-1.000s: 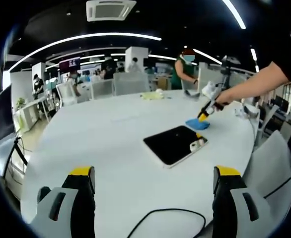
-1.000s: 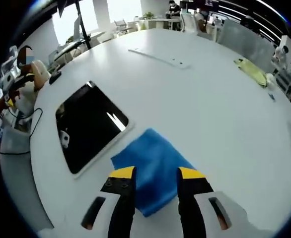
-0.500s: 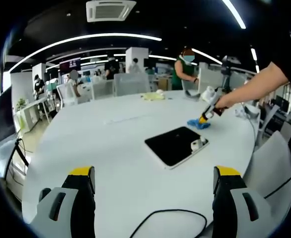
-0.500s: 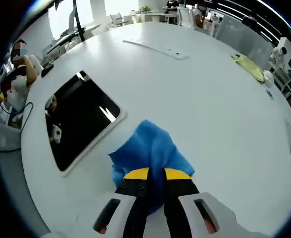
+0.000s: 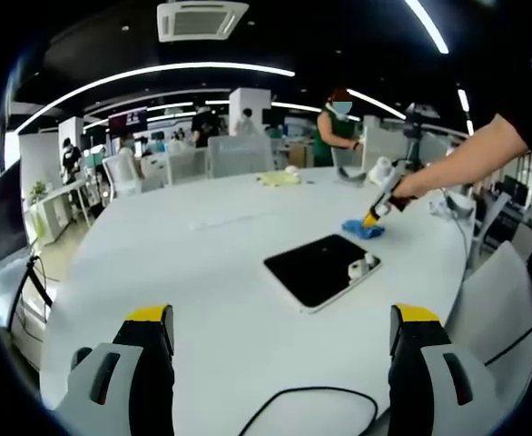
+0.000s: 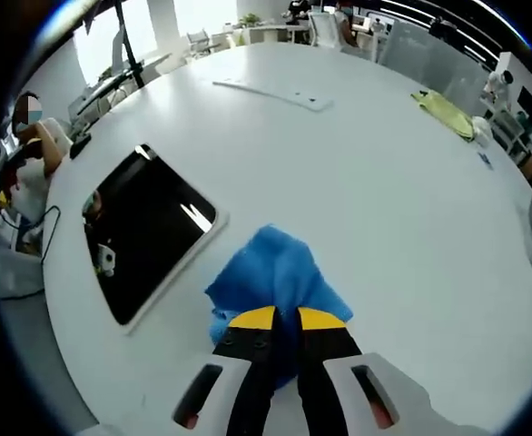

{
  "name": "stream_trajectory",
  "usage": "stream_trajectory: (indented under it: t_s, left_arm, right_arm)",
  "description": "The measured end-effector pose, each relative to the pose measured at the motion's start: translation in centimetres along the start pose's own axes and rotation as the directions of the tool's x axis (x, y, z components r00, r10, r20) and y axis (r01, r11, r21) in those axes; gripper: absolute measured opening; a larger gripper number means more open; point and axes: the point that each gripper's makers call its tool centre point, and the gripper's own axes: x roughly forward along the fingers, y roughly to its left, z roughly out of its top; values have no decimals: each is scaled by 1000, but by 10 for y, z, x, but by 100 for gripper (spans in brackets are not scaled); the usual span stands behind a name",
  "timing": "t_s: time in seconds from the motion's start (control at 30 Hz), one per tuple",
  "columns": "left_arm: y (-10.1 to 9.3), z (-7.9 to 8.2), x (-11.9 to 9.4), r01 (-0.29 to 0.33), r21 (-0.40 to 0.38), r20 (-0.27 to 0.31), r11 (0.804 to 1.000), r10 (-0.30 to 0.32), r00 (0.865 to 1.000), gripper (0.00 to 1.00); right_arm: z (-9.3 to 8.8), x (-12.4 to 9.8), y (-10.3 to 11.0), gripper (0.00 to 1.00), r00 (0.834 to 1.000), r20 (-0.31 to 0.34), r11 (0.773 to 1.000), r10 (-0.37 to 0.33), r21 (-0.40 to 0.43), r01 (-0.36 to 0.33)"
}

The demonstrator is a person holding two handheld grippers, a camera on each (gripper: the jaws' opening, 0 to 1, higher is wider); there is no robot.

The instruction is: Wipe the mirror surface with the cleaning cloth until all visible marks leave the cleaned area.

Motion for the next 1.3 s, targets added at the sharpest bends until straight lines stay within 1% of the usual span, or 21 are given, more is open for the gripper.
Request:
stream_trajectory:
  t_s: [0.27,0.43,0.7,1.03,1.27,1.3]
  left_arm:
    - [-4,2,-1,4,0,5,1000,-4,1000,100]
    - [-9,5,-2,10,3,12,1000,-10,1000,100]
    - [-6,4,-4,14,0,24,1000,-14,1000,100]
    - [-12,13,-4,20,9,40,1000,-20,999,100]
    - [-19,14,-2,34,18,40,999,-35,999,100]
    - [-21,15,-2,39,18,41,999,-40,998,100]
  right_arm:
    - [5,-13,2,2,1000,-3,999,5,36,-5]
    - [10,-22,1,2,1000,10,999,-4,48,4]
    - [15,-36,1,2,1000,23,996,-11,88,9]
    - [24,-53,-1,2,999,43,994,-34,101,29]
    - [25,-62,0,2,997,56,994,-50,98,44]
    - [25,-66,0,2,997,57,993,-55,108,48]
